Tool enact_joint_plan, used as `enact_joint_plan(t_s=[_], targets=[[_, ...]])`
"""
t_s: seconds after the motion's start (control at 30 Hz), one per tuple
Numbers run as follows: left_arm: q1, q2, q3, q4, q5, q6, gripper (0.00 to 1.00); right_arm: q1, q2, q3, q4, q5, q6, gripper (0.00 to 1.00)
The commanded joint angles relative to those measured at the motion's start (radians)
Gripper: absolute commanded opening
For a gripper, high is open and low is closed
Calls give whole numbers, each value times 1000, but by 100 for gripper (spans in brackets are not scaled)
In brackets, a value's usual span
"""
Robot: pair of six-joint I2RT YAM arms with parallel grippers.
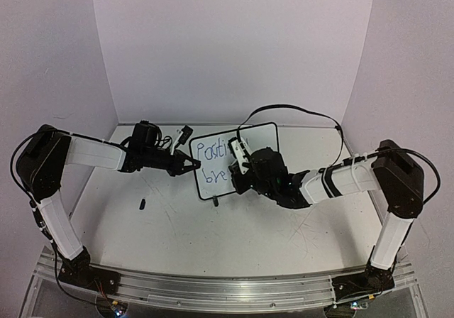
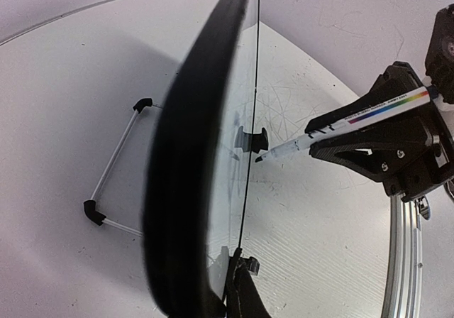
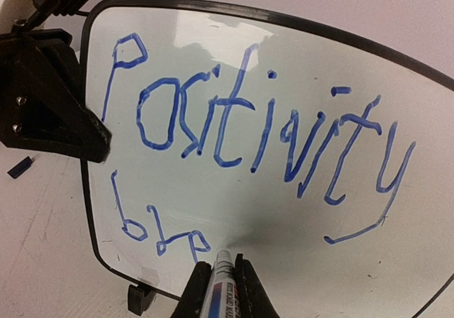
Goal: Write a sentence on the whiteboard
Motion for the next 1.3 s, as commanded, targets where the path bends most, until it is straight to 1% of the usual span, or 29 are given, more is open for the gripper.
enact_joint_plan(t_s=[0.0,0.37,0.67,0.77,1.27], targets=[[26,23,16,-61,-257,83,0,-7,18,28,26,-18,7,0],[25,27,20,-62,-256,83,0,-14,44,45,20,-30,9,0],[26,27,20,-63,-258,82,0,-14,30,37,20,93,9,0],[26,29,21,-63,-255,82,0,-14,15,30,22,110,9,0],[26,32,23,-62,-254,83,0,-9,-14,29,57,95,-10,0]])
